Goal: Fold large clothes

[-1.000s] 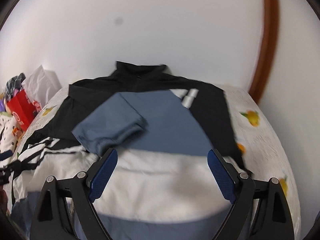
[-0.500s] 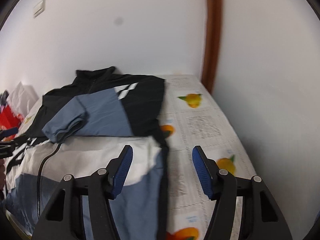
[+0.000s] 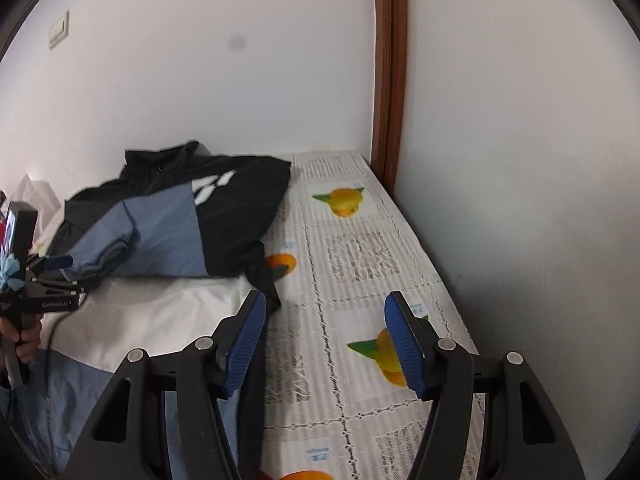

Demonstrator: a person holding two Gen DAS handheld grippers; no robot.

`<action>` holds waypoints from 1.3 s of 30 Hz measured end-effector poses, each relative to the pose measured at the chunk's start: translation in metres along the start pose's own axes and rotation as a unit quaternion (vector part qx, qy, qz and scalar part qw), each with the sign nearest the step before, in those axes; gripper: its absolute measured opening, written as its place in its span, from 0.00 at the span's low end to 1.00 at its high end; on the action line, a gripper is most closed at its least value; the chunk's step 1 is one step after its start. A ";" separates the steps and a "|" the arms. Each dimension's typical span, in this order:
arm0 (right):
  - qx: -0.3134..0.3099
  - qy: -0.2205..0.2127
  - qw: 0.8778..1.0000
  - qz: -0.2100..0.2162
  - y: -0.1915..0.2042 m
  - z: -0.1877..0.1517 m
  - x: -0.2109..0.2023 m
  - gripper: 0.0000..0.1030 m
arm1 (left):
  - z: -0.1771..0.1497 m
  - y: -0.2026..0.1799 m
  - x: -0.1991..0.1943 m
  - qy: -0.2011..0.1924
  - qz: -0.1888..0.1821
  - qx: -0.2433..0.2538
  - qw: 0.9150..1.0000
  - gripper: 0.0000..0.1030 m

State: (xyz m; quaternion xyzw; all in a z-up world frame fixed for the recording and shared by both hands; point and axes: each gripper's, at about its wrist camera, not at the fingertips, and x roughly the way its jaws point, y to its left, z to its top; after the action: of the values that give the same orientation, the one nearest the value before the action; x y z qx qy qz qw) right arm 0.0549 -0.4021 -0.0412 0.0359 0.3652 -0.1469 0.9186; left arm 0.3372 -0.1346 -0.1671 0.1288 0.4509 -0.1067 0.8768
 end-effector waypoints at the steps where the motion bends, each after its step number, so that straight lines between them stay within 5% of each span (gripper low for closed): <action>1: -0.005 0.005 1.000 -0.003 0.001 -0.002 0.004 0.60 | -0.001 -0.001 0.006 0.006 0.005 0.000 1.000 0.69; 5: -0.018 0.015 1.000 -0.003 0.009 -0.009 0.013 0.60 | -0.001 0.001 0.009 -0.002 0.023 0.004 1.000 0.47; 11: -0.042 0.023 0.999 -0.001 0.031 -0.008 0.016 0.59 | 0.003 0.024 -0.013 -0.023 -0.007 -0.027 0.999 0.13; 23: -0.063 -0.005 0.997 0.044 0.106 0.029 0.011 0.60 | 0.002 0.153 -0.067 -0.079 -0.014 -0.149 0.985 0.12; 32: -0.065 0.014 0.996 0.059 0.144 0.049 0.065 0.60 | -0.021 0.223 -0.032 -0.045 -0.004 -0.227 0.973 0.11; 39: -0.061 0.043 0.996 0.042 0.143 0.046 0.112 0.59 | -0.030 0.228 -0.007 -0.011 0.000 -0.232 0.973 0.11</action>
State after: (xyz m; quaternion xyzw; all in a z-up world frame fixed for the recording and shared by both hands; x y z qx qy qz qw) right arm 0.2046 -0.3005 -0.0896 0.0015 0.4109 -0.0839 0.9078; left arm 0.3796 0.0913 -0.1491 -0.0797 0.4535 -0.0008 0.8877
